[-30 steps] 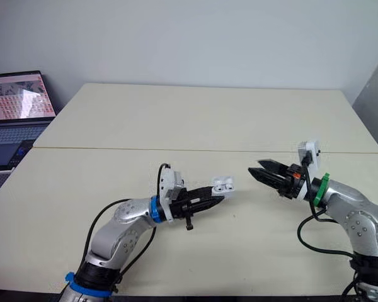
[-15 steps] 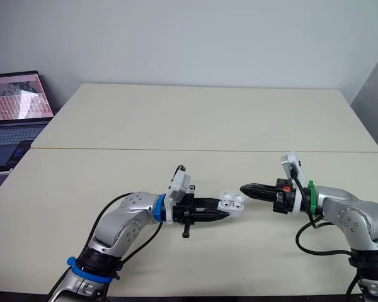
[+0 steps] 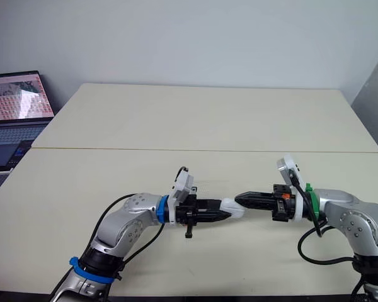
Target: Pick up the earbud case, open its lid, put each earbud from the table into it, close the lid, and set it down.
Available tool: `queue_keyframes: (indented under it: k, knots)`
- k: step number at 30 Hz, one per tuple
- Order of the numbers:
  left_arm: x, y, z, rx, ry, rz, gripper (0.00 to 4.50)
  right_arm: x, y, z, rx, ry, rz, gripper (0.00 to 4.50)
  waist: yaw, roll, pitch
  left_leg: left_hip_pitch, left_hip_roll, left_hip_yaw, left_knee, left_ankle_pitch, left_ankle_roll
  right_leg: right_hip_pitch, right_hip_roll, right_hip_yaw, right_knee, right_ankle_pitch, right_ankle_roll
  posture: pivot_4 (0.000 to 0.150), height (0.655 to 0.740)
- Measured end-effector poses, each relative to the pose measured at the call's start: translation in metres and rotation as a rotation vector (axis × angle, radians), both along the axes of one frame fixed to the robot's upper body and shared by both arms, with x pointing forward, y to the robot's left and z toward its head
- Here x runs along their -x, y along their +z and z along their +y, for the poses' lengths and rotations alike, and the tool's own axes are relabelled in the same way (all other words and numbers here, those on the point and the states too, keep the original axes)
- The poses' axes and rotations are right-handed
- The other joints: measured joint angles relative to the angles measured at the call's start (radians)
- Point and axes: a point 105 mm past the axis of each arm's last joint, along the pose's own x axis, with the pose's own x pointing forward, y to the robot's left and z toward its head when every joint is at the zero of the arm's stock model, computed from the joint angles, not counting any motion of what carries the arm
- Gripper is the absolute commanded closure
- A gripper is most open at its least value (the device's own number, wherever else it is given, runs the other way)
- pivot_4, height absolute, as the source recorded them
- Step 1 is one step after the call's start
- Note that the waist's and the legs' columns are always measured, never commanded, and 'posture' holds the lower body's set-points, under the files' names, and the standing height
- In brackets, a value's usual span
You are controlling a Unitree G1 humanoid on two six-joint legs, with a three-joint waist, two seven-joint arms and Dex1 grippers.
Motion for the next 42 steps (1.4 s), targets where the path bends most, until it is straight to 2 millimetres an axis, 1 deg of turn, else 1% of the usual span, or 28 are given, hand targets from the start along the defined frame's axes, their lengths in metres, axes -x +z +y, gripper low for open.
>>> queue_keyframes:
  k: [5,8,12,17,20,23,26,28,29,30,34,38,39,42]
  knots:
    - [-0.001,-0.006,-0.001,-0.027,0.032,0.106,3.72,-0.009,0.004,-0.009,-0.002,-0.099,-0.060,4.44,0.000,0.000,0.000,0.000,0.000,0.000,0.000,0.000,0.000,0.000,0.000,0.000,0.000,0.000,0.000,0.150,0.7400]
    - [0.000,-0.008,-0.004,-0.051,0.049,0.170,3.72,-0.013,-0.002,-0.017,0.014,-0.168,-0.066,4.44,0.000,0.000,0.000,0.000,0.000,-0.001,0.000,0.000,0.000,0.000,0.000,0.000,0.000,0.000,0.000,0.150,0.7400]
    - [-0.004,-0.016,-0.008,-0.113,0.110,0.263,3.72,-0.015,-0.011,-0.029,0.046,-0.251,-0.072,4.44,0.000,0.000,0.000,0.000,0.000,0.000,0.000,0.000,0.000,0.000,0.000,0.000,0.000,0.000,0.000,0.150,0.7400]
    - [-0.017,-0.022,-0.018,-0.195,0.214,0.362,3.72,-0.015,-0.025,-0.042,0.082,-0.346,-0.076,4.44,0.001,0.000,0.000,0.000,0.000,0.000,0.000,0.000,0.000,0.000,0.000,0.000,0.000,0.000,0.000,0.150,0.7400]
    - [-0.029,-0.033,-0.021,-0.296,0.298,0.443,3.72,-0.017,-0.030,-0.047,0.081,-0.402,-0.076,4.44,0.001,0.000,0.000,0.000,0.000,0.000,0.000,0.000,0.000,0.000,0.000,0.000,0.001,0.000,0.000,0.150,0.7400]
    - [-0.034,-0.028,-0.029,-0.365,0.311,0.463,3.72,-0.017,-0.033,-0.050,0.070,-0.445,-0.071,4.44,0.001,0.000,0.000,0.001,-0.001,0.000,0.000,0.000,0.000,0.002,0.000,0.000,0.000,0.000,0.000,0.150,0.7400]
    - [-0.035,-0.028,-0.029,-0.360,0.314,0.471,3.72,-0.015,-0.034,-0.053,0.067,-0.472,-0.076,4.44,0.001,0.000,-0.001,0.002,-0.001,0.000,0.000,0.000,-0.001,0.002,0.000,0.000,0.000,0.000,0.000,0.150,0.7400]
    - [-0.035,-0.029,-0.029,-0.357,0.309,0.474,3.00,-0.011,-0.036,-0.052,0.068,-0.473,-0.081,4.50,0.002,0.000,-0.001,0.002,-0.001,-0.001,0.000,0.000,-0.001,0.002,0.000,0.001,0.000,0.000,0.000,0.150,0.7400]
    - [-0.036,-0.032,-0.026,-0.374,0.321,0.468,2.78,-0.010,-0.037,-0.052,0.068,-0.473,-0.082,4.50,0.002,0.000,-0.001,0.002,-0.001,-0.001,0.000,0.000,-0.001,0.002,0.000,0.001,0.000,0.000,0.000,0.150,0.7400]
    - [-0.036,-0.036,-0.023,-0.385,0.325,0.474,2.46,-0.008,-0.037,-0.052,0.068,-0.472,-0.085,4.50,0.001,0.000,-0.001,0.002,-0.001,0.000,0.000,0.000,-0.001,0.002,0.000,0.001,0.000,0.000,0.000,0.150,0.7400]
    - [-0.033,-0.032,-0.023,-0.366,0.303,0.462,1.27,-0.003,-0.042,-0.054,0.090,-0.479,-0.102,4.50,0.001,0.000,-0.001,0.002,-0.001,0.000,0.000,0.000,-0.001,0.002,0.000,0.001,0.001,0.000,0.000,0.150,0.7400]
    - [-0.028,-0.029,-0.015,-0.363,0.301,0.441,0.16,0.000,-0.046,-0.059,0.138,-0.483,-0.133,4.50,-0.006,0.000,-0.001,0.002,0.000,0.000,0.000,0.000,-0.001,0.002,0.001,0.002,0.001,0.000,0.000,0.150,0.7400]
    - [-0.026,-0.028,-0.012,-0.363,0.303,0.429,0.01,0.001,-0.048,-0.060,0.147,-0.483,-0.136,4.50,-0.008,0.000,-0.001,0.003,0.001,0.000,0.000,0.000,-0.001,0.002,0.001,0.002,0.001,0.000,0.000,0.150,0.7400]
    - [-0.022,-0.028,0.011,-0.376,0.331,0.377,0.01,0.005,-0.053,-0.064,0.190,-0.485,-0.161,4.50,-0.022,0.001,-0.001,0.003,0.001,0.000,-0.001,0.000,-0.001,0.001,0.001,0.002,0.001,0.000,0.000,0.150,0.7400]
